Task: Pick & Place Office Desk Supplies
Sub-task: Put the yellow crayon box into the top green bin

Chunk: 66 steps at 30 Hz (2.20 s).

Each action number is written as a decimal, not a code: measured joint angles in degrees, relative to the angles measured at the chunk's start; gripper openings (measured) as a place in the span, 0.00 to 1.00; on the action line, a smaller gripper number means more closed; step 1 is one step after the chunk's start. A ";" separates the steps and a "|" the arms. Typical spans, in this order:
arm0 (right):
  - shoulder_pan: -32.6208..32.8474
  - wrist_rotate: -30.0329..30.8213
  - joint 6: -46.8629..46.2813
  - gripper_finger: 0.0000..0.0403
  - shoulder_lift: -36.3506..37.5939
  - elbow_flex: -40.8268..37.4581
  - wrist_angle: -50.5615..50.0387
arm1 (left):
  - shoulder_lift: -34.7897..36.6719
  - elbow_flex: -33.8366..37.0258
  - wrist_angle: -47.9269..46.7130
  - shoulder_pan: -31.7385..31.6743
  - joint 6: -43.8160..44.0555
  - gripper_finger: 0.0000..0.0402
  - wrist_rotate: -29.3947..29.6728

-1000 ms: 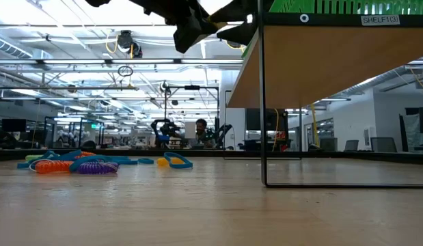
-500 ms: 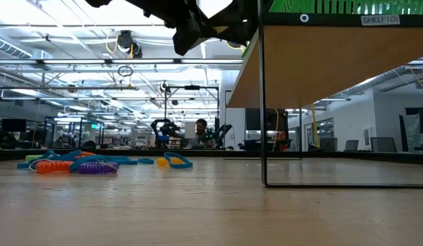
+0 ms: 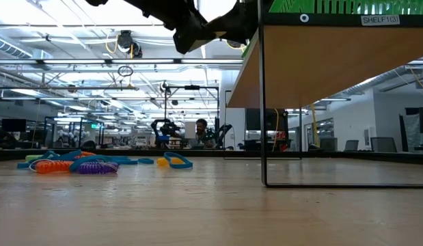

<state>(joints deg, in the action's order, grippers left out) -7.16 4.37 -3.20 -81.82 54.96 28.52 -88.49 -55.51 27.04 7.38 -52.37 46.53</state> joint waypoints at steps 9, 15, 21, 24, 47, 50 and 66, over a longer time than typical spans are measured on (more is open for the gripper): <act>-1.91 0.17 -0.05 0.19 2.08 0.00 -2.00 | 0.00 0.00 -0.03 2.17 13.75 0.66 2.66; -2.94 0.32 -1.49 0.20 10.58 0.00 -14.05 | 0.24 0.00 -3.70 2.02 15.06 0.79 11.15; -3.02 0.23 -4.25 0.20 21.28 0.04 -31.92 | 0.24 0.00 -8.97 0.29 19.92 0.81 12.92; -3.02 0.16 -6.67 0.20 25.88 0.02 -40.31 | 0.24 0.00 -10.65 -0.46 21.73 0.80 12.00; -4.90 -0.08 -17.20 0.21 27.49 -5.79 -45.63 | 0.24 0.02 -11.08 -2.21 25.91 0.75 4.47; -4.92 0.05 -15.58 0.22 26.99 -5.79 -45.13 | 0.24 0.02 -11.14 -2.21 25.91 0.74 4.47; -4.89 0.69 -6.29 0.42 26.67 -5.79 -45.08 | 0.24 0.02 -12.27 -2.21 27.05 0.73 4.32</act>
<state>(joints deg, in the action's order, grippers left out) -12.05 5.07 -9.50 -55.15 49.17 -16.55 -88.25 -55.48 14.76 5.17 -25.32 50.85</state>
